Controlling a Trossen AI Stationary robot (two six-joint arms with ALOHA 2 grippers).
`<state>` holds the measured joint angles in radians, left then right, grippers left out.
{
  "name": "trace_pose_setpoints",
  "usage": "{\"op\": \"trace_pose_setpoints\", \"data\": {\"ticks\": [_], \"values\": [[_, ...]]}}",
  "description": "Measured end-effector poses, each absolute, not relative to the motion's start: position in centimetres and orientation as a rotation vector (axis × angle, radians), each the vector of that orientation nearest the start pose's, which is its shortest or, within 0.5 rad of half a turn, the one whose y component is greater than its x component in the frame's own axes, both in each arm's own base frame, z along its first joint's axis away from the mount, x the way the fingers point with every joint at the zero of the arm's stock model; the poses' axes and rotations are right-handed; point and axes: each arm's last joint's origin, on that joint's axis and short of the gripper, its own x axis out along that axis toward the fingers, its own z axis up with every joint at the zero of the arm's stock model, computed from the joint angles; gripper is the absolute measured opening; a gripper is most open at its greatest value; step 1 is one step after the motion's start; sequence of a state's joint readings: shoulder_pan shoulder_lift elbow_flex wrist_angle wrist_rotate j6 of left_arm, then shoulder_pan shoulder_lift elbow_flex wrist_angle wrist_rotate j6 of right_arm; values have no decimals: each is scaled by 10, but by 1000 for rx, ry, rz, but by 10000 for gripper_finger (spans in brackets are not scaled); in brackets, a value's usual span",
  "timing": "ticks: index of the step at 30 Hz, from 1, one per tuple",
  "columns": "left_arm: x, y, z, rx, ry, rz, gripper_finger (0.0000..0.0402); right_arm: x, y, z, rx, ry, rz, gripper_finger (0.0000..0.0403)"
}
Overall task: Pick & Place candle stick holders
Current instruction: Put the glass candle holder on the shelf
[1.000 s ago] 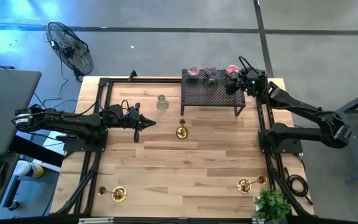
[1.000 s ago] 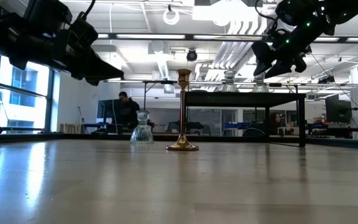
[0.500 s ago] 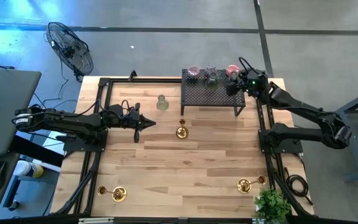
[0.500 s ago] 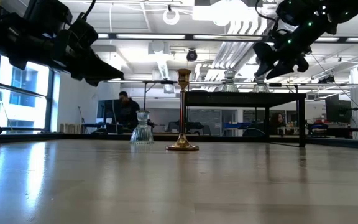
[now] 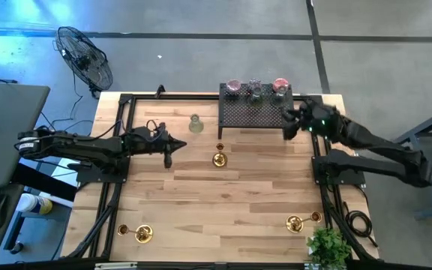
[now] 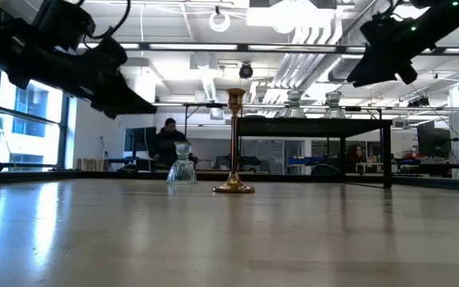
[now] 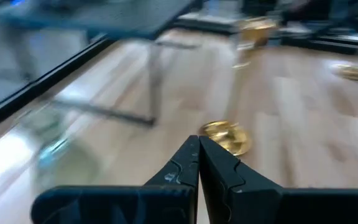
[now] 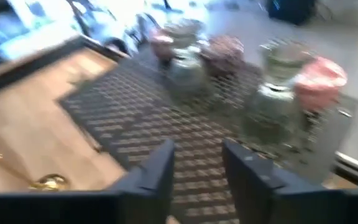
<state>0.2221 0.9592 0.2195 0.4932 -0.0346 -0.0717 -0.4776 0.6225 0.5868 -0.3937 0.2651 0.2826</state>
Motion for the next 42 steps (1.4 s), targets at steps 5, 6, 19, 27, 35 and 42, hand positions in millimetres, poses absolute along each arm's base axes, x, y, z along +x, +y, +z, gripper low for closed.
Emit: {"op": "trace_pose_setpoints", "data": {"ticks": [5,6,19,27,35,42], "values": [[177,57,173,-230,288,424,3,128,-46,252,252,171,-657,12],[178,60,171,-231,295,454,3,131,-42,249,243,151,-631,10],[212,76,132,-243,237,538,223,145,-18,247,163,107,-560,2],[235,88,116,-191,241,679,302,145,-15,249,144,95,-540,2],[255,111,118,-178,256,824,303,145,-15,249,134,97,-543,1],[248,132,121,-255,222,789,303,145,-15,249,130,97,-542,1]]}}
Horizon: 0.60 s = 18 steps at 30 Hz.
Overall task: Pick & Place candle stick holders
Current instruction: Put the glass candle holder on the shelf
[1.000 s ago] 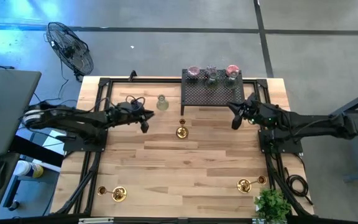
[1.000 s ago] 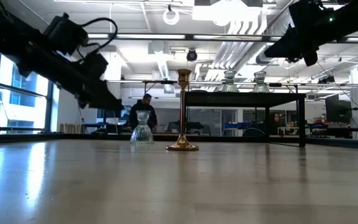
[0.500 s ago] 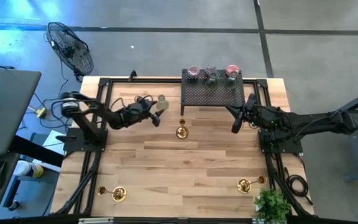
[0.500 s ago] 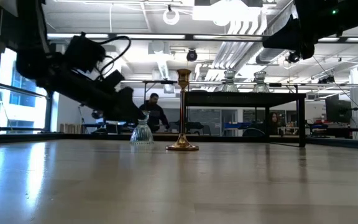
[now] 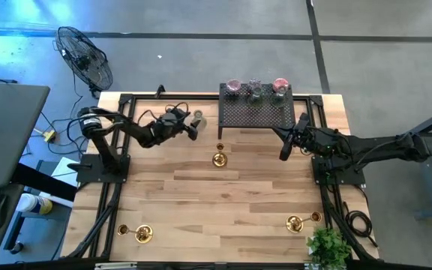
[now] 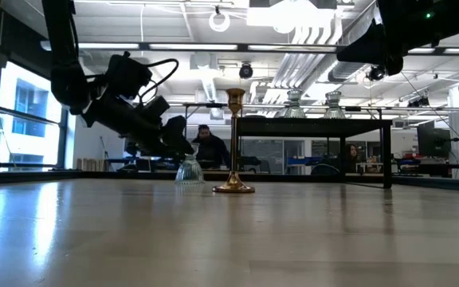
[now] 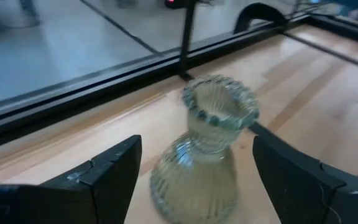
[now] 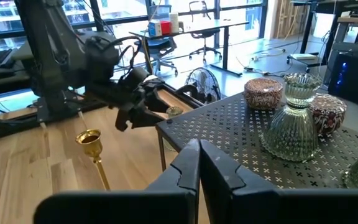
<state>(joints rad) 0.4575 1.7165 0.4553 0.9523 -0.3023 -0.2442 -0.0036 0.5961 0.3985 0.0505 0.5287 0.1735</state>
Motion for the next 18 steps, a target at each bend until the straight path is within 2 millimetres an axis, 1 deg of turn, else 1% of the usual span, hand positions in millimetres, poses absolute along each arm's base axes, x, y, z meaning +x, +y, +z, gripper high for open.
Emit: {"op": "trace_pose_setpoints", "data": {"ticks": [4,8,12,15,18], "values": [[256,140,123,-267,218,698,303,145,-15,249,122,97,-542,2],[267,148,121,-241,248,735,303,146,-15,250,124,84,-537,1],[273,152,120,-229,240,781,301,146,-15,251,119,81,-531,2],[274,154,120,-225,233,791,282,146,-15,251,116,82,-531,1],[274,154,121,-201,235,804,249,146,-15,251,116,82,-531,1]]}}
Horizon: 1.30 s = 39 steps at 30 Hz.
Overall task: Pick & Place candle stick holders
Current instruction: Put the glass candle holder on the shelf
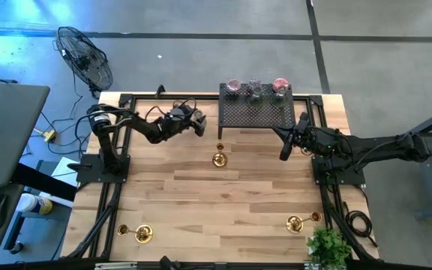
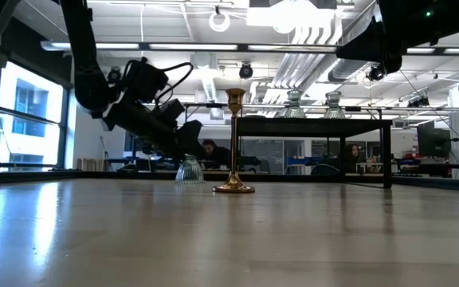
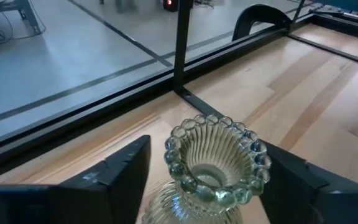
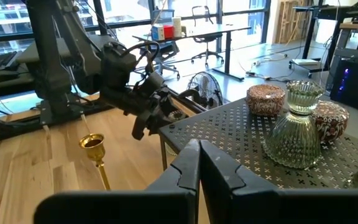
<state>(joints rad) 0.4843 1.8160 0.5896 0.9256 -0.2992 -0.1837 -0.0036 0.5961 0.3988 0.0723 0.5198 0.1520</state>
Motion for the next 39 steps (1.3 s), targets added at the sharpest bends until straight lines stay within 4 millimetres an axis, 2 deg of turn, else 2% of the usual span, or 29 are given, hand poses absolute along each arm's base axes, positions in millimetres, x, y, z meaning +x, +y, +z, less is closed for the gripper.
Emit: {"op": "trace_pose_setpoints", "data": {"ticks": [7,11,15,19,24,28,35,39], "values": [[274,154,121,-179,245,805,166,146,-15,251,117,81,-531,1],[274,154,121,-153,248,800,133,146,-15,251,118,81,-531,1],[277,150,122,-149,250,764,131,146,-15,251,118,81,-531,2],[281,139,129,-120,244,721,145,146,-15,251,118,82,-525,1],[285,119,150,-63,234,654,140,146,-15,251,121,82,-521,2],[280,106,177,-35,204,617,133,146,-15,251,121,82,-517,1],[260,99,221,-59,105,576,141,146,-14,251,121,84,-507,1],[263,100,239,-53,65,549,137,146,-14,251,122,85,-502,2]]}}
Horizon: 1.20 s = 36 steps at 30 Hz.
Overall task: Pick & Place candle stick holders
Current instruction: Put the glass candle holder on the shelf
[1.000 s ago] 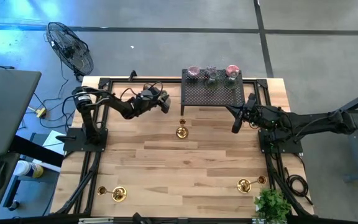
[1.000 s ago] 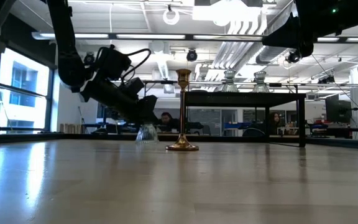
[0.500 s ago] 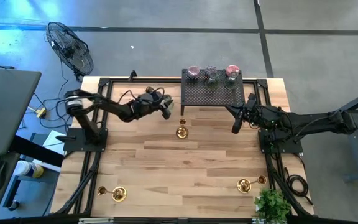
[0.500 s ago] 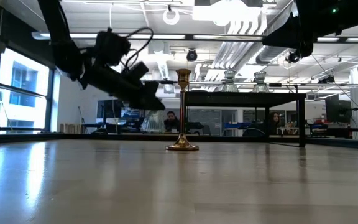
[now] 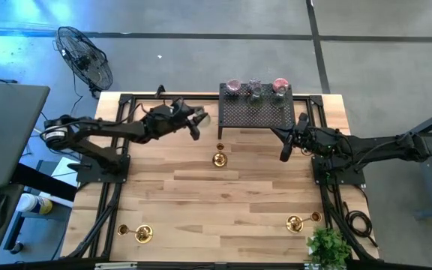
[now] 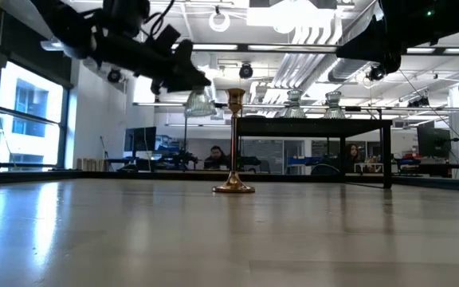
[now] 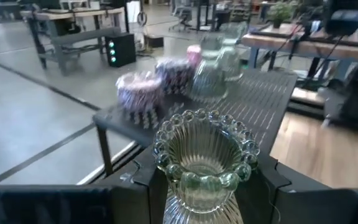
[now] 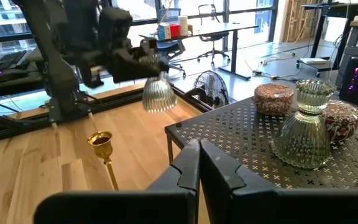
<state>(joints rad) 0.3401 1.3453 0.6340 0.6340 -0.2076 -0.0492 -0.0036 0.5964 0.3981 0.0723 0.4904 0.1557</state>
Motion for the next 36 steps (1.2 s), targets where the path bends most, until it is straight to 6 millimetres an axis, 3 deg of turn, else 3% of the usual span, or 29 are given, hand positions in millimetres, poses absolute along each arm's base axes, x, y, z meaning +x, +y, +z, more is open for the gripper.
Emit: {"op": "trace_pose_setpoints", "data": {"ticks": [4,12,18,24,36], "values": [[282,105,266,-10,69,505,136,146,-14,251,121,85,-504,1],[330,120,301,46,91,444,135,146,-14,250,118,87,-506,1],[358,141,285,34,140,455,135,146,-14,250,118,87,-500,1],[364,167,271,11,171,496,135,146,-14,250,118,89,-495,1],[371,177,261,-4,108,452,135,146,-14,250,114,87,-495,2]]}}
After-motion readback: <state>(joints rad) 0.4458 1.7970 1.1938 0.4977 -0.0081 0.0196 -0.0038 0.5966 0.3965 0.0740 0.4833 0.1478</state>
